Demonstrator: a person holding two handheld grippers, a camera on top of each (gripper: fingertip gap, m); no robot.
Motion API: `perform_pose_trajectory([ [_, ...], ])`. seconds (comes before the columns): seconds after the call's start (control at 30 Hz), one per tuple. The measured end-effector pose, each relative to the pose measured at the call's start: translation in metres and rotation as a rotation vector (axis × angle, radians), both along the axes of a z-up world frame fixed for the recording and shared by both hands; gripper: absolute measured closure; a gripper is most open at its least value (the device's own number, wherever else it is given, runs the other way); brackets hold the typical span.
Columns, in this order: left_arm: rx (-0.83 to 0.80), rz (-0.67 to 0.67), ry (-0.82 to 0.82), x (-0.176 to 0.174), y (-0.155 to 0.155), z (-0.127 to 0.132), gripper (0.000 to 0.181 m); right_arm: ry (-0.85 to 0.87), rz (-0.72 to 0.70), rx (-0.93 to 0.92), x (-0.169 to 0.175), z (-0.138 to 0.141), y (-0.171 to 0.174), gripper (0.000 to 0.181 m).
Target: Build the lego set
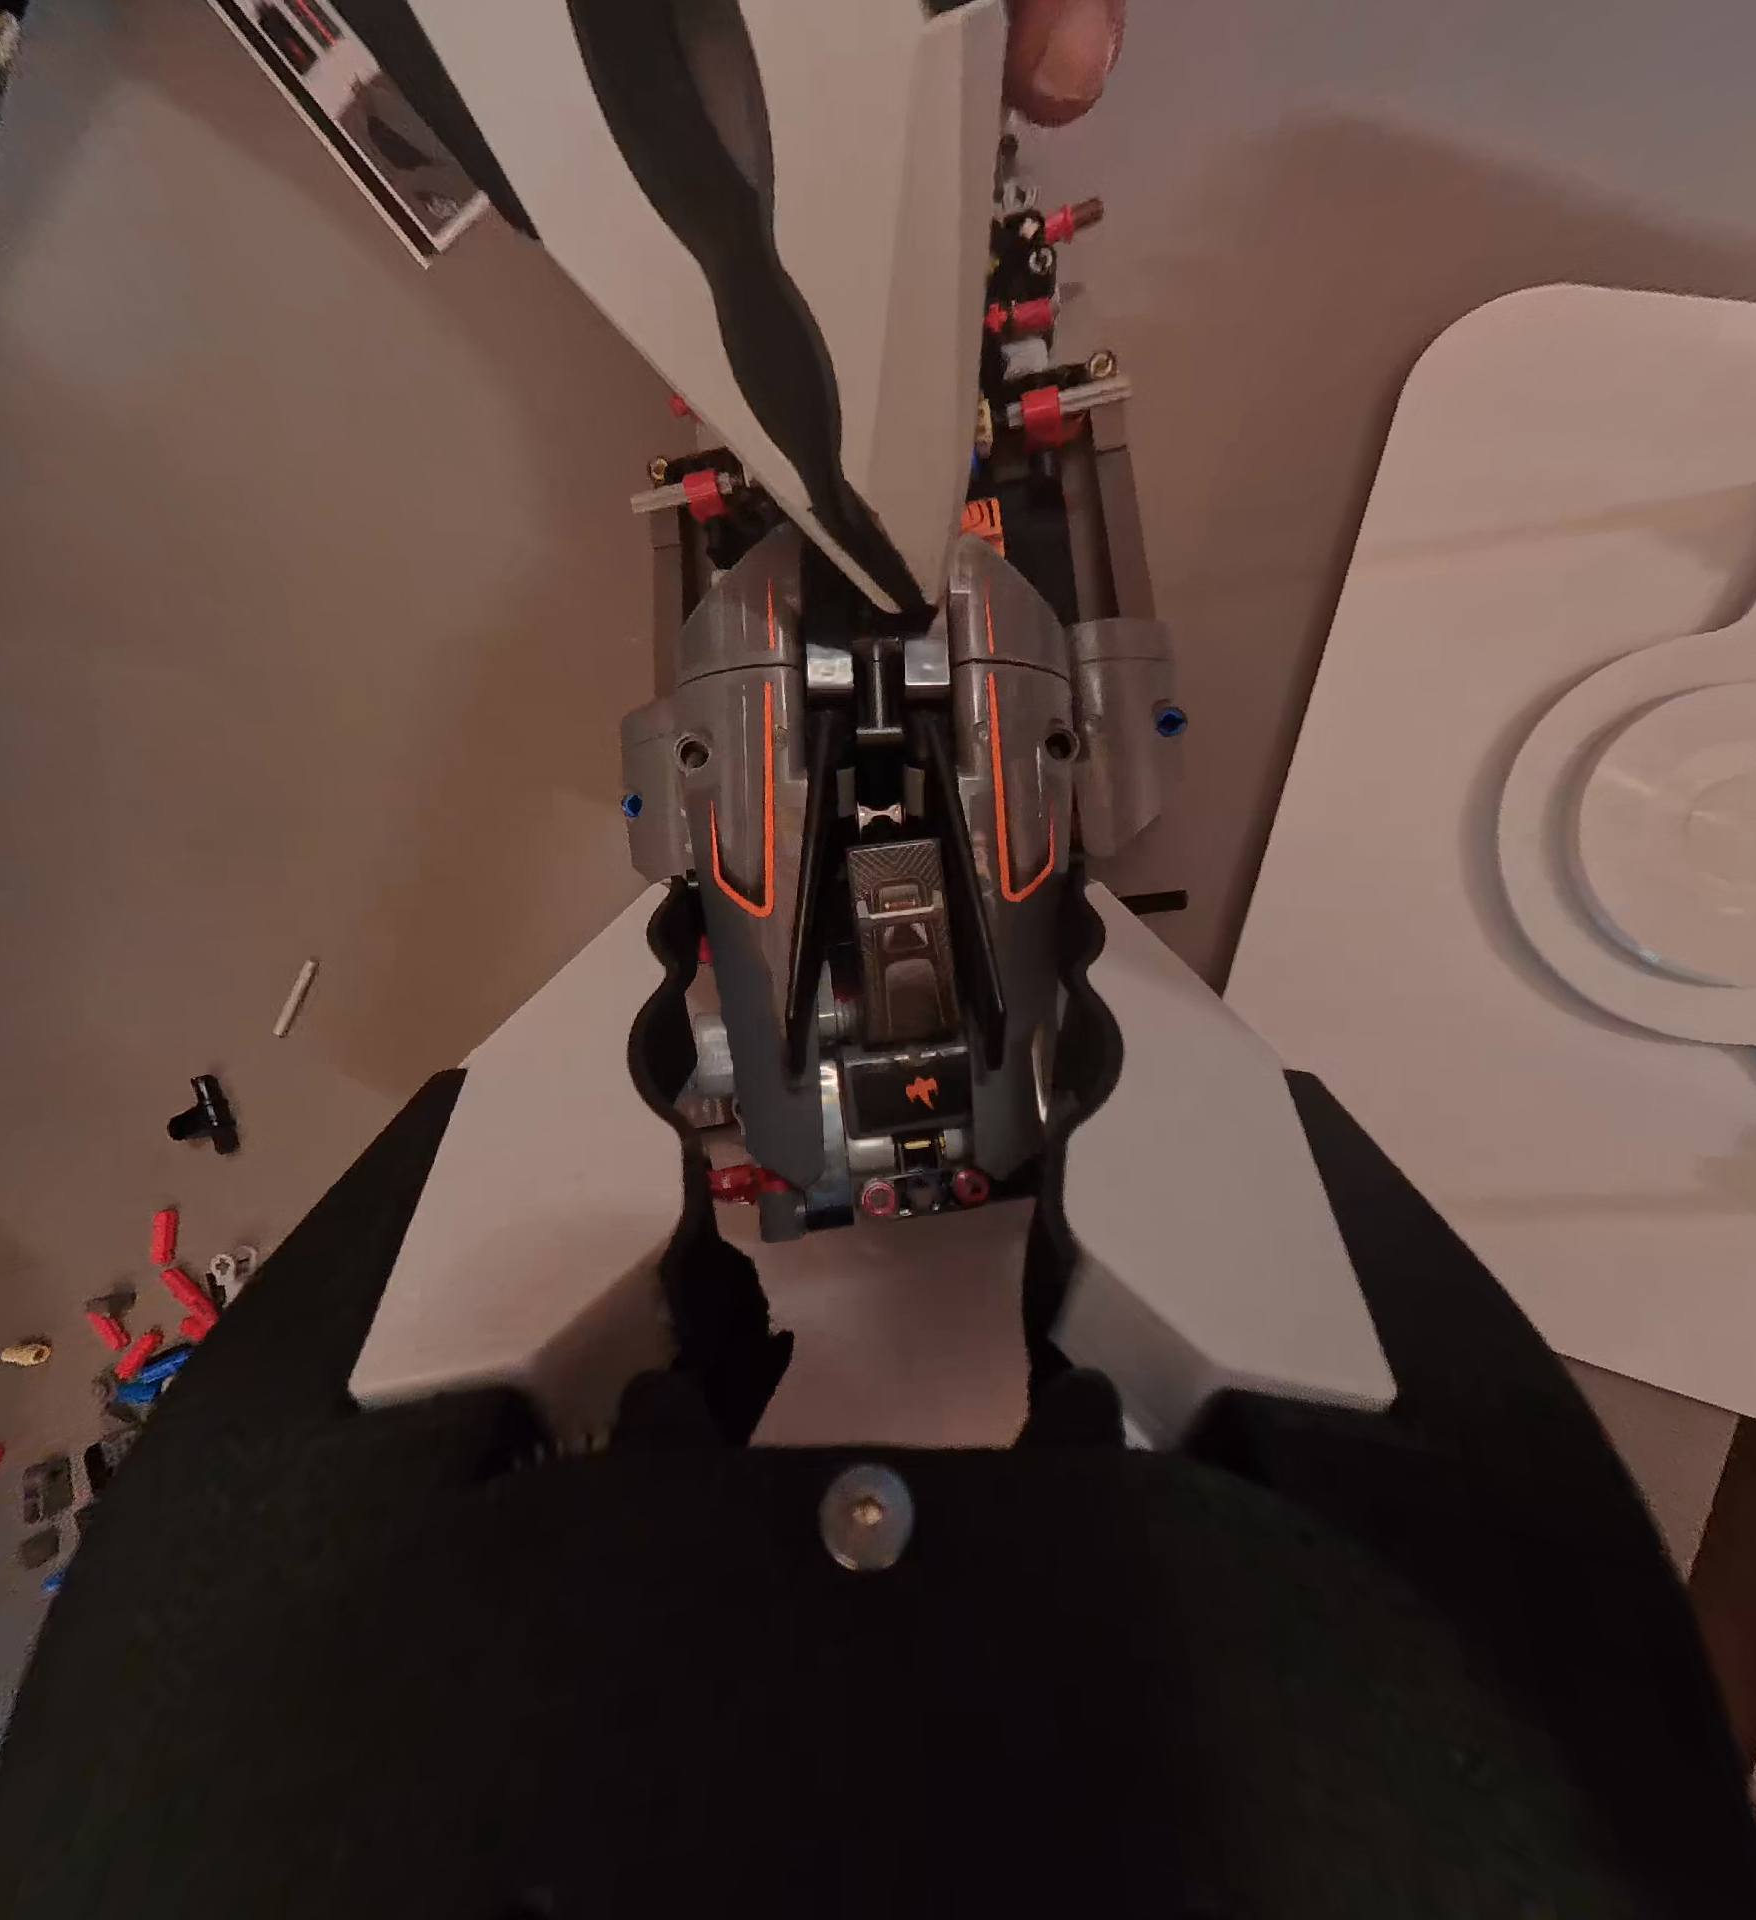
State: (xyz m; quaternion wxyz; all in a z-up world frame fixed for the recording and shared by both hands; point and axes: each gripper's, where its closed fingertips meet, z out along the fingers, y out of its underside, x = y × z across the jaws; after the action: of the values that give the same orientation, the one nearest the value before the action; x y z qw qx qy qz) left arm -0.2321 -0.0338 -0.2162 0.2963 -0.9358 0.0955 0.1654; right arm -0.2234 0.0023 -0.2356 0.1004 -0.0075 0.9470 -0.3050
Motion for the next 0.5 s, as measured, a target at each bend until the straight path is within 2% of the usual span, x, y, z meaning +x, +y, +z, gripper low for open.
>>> perform_pose_trajectory([
  [0.13,-0.013,-0.002,-0.001,0.0001,0.0,-0.0032,0.181,0.023,0.001,0.037,0.0021,-0.0118,0.0007,0.113],
  [0.5,-0.024,-0.005,-0.002,0.0014,-0.0035,-0.0003,0.181,0.06,-0.006,0.062,-0.0029,-0.0073,0.0004,0.113],
])
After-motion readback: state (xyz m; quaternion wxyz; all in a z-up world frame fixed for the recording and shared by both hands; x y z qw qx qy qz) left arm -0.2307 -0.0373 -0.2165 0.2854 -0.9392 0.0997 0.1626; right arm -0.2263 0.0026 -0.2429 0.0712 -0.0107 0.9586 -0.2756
